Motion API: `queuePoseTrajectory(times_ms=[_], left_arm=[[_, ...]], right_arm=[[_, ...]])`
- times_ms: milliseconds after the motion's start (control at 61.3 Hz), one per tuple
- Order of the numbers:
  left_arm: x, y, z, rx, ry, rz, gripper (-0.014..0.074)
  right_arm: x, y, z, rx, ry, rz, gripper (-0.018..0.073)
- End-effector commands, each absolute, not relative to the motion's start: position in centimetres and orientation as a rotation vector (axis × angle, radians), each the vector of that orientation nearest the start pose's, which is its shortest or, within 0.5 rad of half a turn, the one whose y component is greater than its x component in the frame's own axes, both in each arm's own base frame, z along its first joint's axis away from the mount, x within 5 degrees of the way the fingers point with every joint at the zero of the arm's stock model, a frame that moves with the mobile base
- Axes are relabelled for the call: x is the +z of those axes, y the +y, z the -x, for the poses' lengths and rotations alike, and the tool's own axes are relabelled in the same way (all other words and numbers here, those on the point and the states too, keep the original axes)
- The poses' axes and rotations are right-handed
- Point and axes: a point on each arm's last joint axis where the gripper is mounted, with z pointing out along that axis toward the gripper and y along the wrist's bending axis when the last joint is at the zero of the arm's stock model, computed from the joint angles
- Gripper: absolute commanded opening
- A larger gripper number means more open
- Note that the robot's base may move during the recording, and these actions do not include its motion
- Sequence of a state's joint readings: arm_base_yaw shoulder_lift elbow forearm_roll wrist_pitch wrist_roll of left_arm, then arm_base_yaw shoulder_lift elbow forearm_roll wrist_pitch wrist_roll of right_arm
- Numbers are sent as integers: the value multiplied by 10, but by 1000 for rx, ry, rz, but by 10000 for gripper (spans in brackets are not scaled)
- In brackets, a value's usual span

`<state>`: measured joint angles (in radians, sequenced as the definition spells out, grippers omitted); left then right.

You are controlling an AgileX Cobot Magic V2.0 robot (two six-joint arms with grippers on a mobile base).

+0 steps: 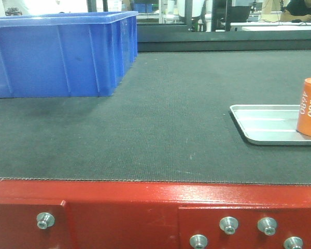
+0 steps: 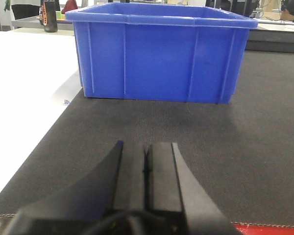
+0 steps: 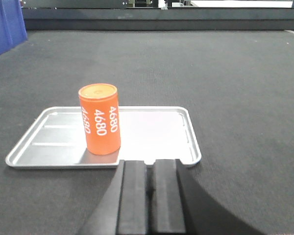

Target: Grab orange capacitor from left shelf to right conveyor

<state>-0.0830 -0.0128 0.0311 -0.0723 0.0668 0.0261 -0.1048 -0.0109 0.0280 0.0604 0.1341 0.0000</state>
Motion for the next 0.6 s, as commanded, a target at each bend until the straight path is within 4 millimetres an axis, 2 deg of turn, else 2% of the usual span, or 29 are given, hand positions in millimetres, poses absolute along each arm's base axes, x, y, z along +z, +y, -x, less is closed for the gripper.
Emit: queuePoseTrajectory(times_ms=[0,587], left_arm=[[207,-4,-55,-105,1464,-21,-127],[207,-4,-55,-105,1464,-21,-127]], right_arm=[[204,-6,-55,-34,1511,-134,55],[203,-6,-55,-33,1514,-134,55]])
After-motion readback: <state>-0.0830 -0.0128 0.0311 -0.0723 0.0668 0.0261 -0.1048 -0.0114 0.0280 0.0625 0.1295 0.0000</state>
